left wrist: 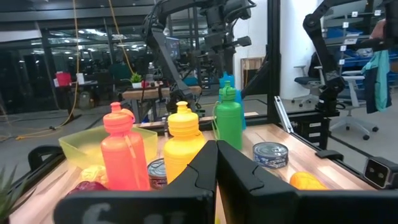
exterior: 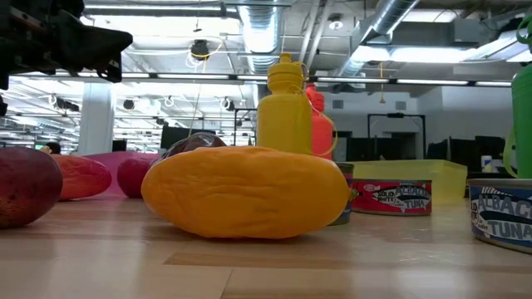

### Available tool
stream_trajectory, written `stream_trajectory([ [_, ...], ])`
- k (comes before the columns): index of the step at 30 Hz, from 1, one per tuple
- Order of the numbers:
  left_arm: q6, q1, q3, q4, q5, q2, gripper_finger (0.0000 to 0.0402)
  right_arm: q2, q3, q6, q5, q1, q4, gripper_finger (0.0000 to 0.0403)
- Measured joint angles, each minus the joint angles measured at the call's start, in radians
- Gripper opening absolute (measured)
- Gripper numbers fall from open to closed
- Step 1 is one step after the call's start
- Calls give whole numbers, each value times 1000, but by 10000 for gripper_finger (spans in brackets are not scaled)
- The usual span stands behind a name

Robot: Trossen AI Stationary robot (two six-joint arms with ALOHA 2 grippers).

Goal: Pick & Place Food Item
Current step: Put the blue tumbler into the yellow bin

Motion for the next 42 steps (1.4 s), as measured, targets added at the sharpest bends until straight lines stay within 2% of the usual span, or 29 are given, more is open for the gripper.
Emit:
stream_trajectory([
  [8, 0, 0, 0, -1, -1, 0, 0, -55, 0, 116, 18, -34, -58, 39],
  [16, 0, 0, 0, -1, -1, 0, 0, -81, 0, 105, 102, -208, -59, 39],
  [22, 0, 0, 0, -1, -1, 0, 0, -80, 0, -4, 135, -355, -59, 39],
  [26, 0, 0, 0, -1, -1, 0, 0, -80, 0, -84, 198, -497, -59, 39],
  [31, 0, 0, 0, -1, -1, 0, 0, -79, 17, -224, 210, -682, -59, 39],
  [39, 0, 0, 0, -1, -1, 0, 0, -45, 219, -508, 217, -941, -56, 39],
  [42, 0, 0, 0, -1, -1, 0, 0, -25, 297, -596, 278, -1059, -58, 39],
])
